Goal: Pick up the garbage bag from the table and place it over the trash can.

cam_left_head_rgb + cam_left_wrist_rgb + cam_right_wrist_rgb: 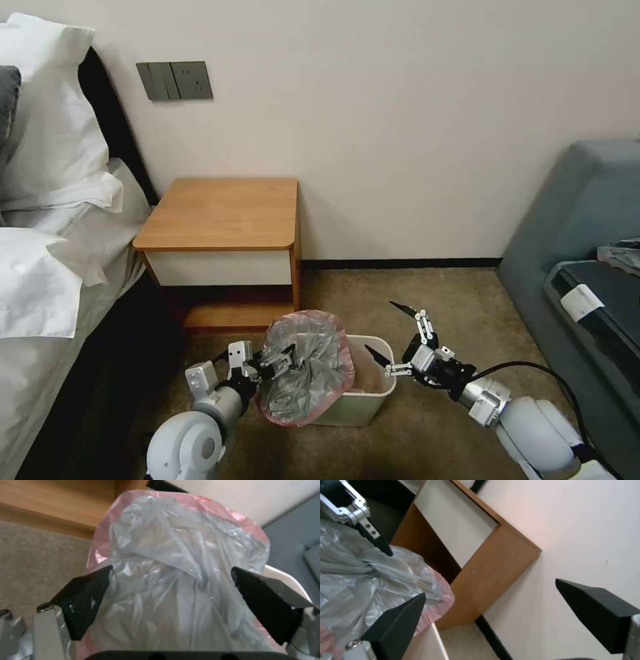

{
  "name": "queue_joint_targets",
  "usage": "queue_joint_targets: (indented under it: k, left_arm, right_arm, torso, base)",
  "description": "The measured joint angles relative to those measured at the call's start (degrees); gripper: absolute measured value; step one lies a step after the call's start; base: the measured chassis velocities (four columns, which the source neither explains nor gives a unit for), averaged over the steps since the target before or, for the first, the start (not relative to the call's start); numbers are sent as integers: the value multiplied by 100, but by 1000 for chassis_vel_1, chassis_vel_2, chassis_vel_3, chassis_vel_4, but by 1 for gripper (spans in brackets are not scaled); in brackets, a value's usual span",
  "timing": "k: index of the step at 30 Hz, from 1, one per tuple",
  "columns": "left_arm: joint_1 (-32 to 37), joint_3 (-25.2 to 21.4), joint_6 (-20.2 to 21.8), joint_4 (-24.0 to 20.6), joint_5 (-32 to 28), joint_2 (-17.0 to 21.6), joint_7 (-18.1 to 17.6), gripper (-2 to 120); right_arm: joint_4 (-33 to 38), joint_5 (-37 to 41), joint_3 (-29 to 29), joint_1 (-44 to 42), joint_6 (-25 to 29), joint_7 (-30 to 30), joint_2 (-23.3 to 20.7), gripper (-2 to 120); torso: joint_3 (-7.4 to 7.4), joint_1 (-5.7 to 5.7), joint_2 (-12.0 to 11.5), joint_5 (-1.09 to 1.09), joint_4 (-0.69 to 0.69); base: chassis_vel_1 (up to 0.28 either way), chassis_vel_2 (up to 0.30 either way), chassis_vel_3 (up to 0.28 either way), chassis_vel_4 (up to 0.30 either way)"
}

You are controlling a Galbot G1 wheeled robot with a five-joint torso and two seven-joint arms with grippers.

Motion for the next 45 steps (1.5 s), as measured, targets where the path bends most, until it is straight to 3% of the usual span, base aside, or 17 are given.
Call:
queue_joint_targets:
  k: [3,9,12,25,31,33,40,44,45]
  left_arm:
    - [-87,-23,118,49,2,12,74,89]
    - [-272,-46,288,260,299,50,228,71]
    - [-310,-32,408,327,397,66,301,70]
    - [-352,118,441,408,918,93,461,22]
    - [-269,141,410,392,1087,68,431,5]
    - [-250,142,378,377,1113,65,389,5]
    - [-44,167,-162,237,1197,78,112,5]
    - [187,145,-1518,124,1248,146,134,5]
    - [187,145,-1518,124,1248,146,134,5]
  right_arm:
    - [7,-5,1,-29,12,0,7,100]
    - [8,-22,14,-87,74,-1,49,100]
    - [8,-30,14,-100,91,-12,68,100]
    - [10,-89,15,-159,149,-34,140,100]
    - [10,-118,-5,-160,159,-35,169,100]
    - [12,-123,-11,-157,159,-35,171,100]
    - [83,1,-111,-149,110,122,184,100]
    - [495,1362,-870,-100,-681,1129,159,100]
    - [495,1362,-870,-100,-681,1129,159,100]
  torso:
    - [0,0,0,0,0]
    - [0,0,0,0,0]
    - [0,0,0,0,0]
    - [0,0,0,0,0]
    - [-1,0,0,0,0]
    - [-1,0,0,0,0]
    - [-1,0,0,-1,0]
    - [0,0,0,-1,0]
    - [0,0,0,-1,0]
  base:
    - [0,0,0,0]
    - [0,0,0,0]
    - [0,0,0,0]
    - [0,0,0,0]
    - [0,0,0,0]
    - [0,0,0,0]
    - [0,0,0,0]
    - [0,0,0,0]
    - [0,0,0,0]
